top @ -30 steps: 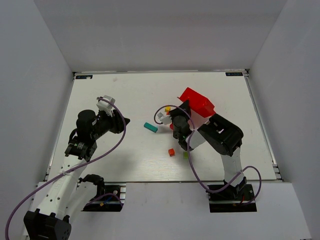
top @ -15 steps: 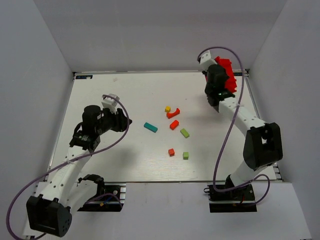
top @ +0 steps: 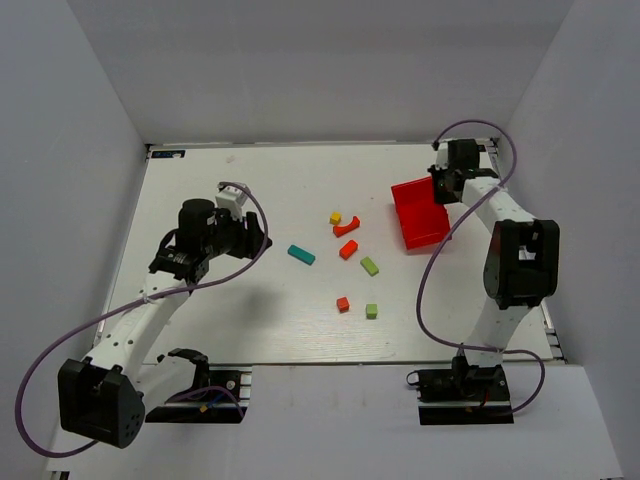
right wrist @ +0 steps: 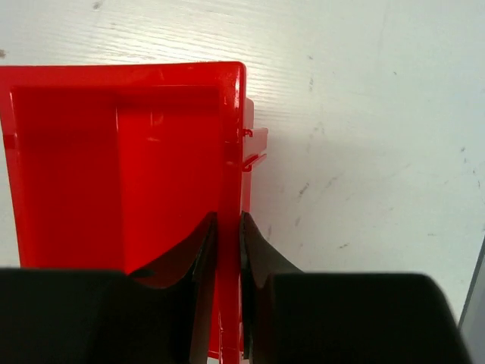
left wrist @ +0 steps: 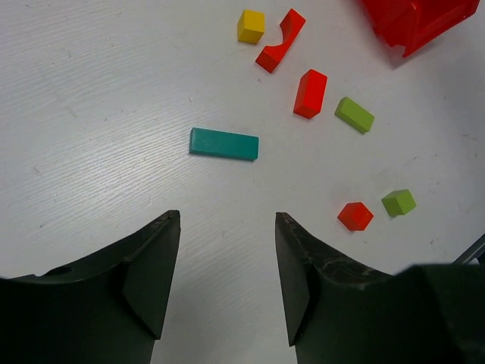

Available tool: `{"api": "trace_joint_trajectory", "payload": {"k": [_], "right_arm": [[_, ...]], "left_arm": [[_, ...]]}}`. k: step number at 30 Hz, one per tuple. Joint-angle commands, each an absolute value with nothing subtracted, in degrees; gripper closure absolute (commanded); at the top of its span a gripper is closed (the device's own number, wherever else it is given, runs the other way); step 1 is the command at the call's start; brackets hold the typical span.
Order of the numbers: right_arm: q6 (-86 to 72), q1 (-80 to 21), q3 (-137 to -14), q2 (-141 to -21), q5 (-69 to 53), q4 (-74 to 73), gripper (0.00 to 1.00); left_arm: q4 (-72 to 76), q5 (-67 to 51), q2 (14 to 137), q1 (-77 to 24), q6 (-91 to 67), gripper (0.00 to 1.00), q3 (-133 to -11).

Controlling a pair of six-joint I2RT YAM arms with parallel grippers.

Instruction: Build the wood block tower

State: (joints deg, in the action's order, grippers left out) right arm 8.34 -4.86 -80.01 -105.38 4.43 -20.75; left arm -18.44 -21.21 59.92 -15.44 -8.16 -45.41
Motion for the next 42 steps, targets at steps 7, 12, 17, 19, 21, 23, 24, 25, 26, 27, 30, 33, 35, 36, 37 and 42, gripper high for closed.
{"api": "trace_joint_trajectory", "payload": {"k": [7,12,17,19,21,23,24,25,26,27,30,33,35,36,37,42], "right_arm": [[4.66,2.54,-85.69,-109.77,-7.38,-26.63,1.00],[4.13,3.69,-86.48,-110.48,-10.46,-28.30,0.61],[5.01,4.22,-86.31,-108.38,-12.22,-29.09,0.30],[5.54,4.22,-85.70,-105.40,-11.69,-28.31,0.20],[6.85,4.22,-84.21,-102.40,-10.47,-27.69,0.13],[8.08,4.31,-83.50,-97.50,-9.07,-25.93,0.12],[9.39,4.22,-82.36,-96.08,-8.70,-24.97,0.10],[9.75,4.22,-81.92,-93.37,-8.35,-24.09,0.10],[10.02,4.13,-81.39,-90.38,-7.83,-23.73,0.10],[10.28,4.04,-80.17,-89.05,-7.74,-22.86,0.10],[14.39,3.61,-78.14,-83.24,-10.97,-22.15,0.11],[21.16,2.99,-74.01,-78.41,-23.53,-21.10,0.57],[27.92,1.15,-69.53,-75.77,-32.59,-21.18,1.00],[29.17,0.62,-68.56,-75.24,-34.96,-21.18,1.00],[34.75,-2.08,-65.77,-73.84,-36.37,-21.96,1.00],[42.18,-9.92,-60.39,-71.54,-39.46,-23.20,0.77]], "left_arm": [[-18.90,-20.83,60.46,-16.79,-7.82,0.35,-47.46],[-19.42,-20.30,61.61,-18.36,-7.82,0.37,-48.08],[-21.35,-17.32,63.71,-20.64,-7.82,0.50,-49.39],[-22.41,-15.57,65.20,-22.49,-7.21,0.53,-50.88],[-23.29,-13.98,66.08,-24.60,-6.68,0.53,-51.68],[-24.95,-11.26,67.75,-26.10,-6.68,0.53,-53.60],[-25.57,-10.21,68.46,-27.58,-6.68,0.52,-54.22],[-26.10,-8.02,69.34,-28.38,-6.68,0.51,-54.92],[-27.32,-6.87,70.22,-29.26,-6.68,0.49,-56.50],[-27.86,-5.72,72.14,-30.05,-6.68,0.45,-57.21],[-29.44,0.24,75.40,-33.39,-7.90,0.43,-60.02],[-29.97,1.67,79.44,-35.50,-10.36,0.41,-62.31],[-29.97,2.29,80.07,-35.51,-11.68,0.47,-63.02],[-28.58,1.59,80.07,-35.51,-12.21,0.56,-63.02],[-27.87,1.58,80.07,-36.03,-12.22,0.77,-62.41],[-28.82,5.44,80.68,-36.56,-8.72,1.00,-63.28]]}}
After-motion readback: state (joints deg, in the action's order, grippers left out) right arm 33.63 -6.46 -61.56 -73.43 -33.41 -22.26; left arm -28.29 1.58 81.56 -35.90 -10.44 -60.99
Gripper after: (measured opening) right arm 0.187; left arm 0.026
